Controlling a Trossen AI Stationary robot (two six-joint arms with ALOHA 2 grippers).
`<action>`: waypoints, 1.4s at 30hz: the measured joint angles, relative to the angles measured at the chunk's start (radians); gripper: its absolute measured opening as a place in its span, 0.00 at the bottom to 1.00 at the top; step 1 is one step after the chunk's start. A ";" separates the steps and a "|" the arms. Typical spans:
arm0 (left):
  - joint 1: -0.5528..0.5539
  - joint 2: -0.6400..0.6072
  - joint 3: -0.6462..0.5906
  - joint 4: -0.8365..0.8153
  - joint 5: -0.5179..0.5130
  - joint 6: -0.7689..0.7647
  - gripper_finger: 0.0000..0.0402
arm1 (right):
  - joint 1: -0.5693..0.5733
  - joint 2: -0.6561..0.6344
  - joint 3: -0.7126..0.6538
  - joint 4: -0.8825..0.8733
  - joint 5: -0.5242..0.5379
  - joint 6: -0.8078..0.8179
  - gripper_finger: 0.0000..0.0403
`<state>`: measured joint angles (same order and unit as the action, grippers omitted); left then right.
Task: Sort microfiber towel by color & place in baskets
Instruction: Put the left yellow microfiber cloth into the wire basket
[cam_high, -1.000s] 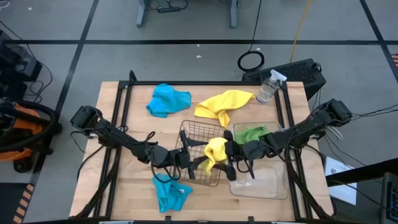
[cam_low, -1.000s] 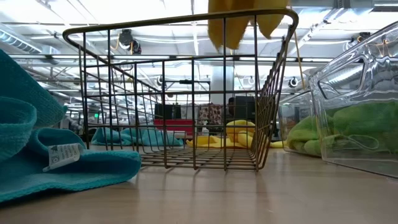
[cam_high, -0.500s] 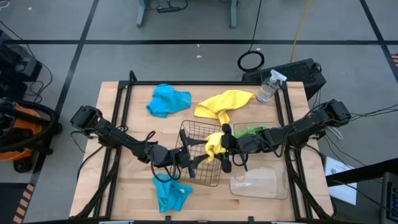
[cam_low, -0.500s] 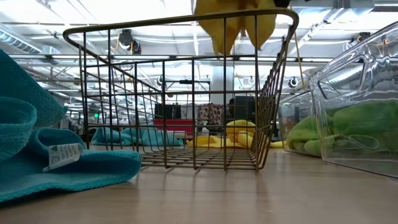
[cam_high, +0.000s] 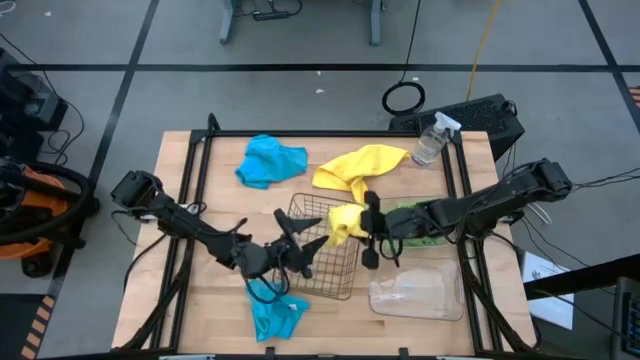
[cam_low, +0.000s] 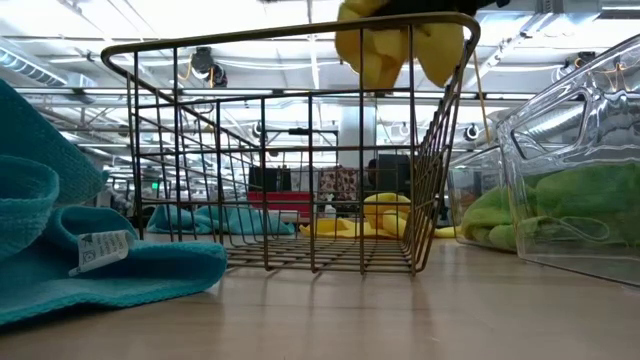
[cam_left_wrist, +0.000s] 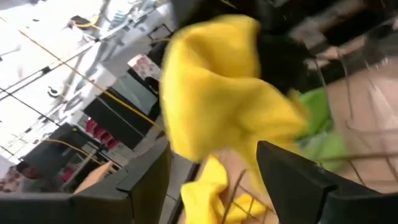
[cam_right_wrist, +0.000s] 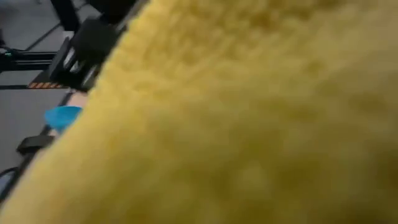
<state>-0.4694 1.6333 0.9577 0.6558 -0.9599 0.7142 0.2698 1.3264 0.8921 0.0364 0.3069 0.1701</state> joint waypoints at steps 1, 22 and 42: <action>0.003 0.000 0.000 -0.021 0.006 -0.015 0.61 | -0.012 -0.014 0.000 -0.021 0.001 -0.003 0.02; 0.107 -0.227 -0.004 -0.410 0.466 -0.246 0.61 | -0.218 0.200 0.022 0.069 -0.262 0.158 0.02; 0.075 -0.277 -0.004 -1.048 0.496 -0.795 0.61 | -0.230 0.448 0.330 -0.370 -0.256 -0.001 0.10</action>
<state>-0.3946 1.3567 0.9538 -0.3918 -0.4641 -0.0811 0.0400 1.7742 1.2221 -0.3340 0.0513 0.1688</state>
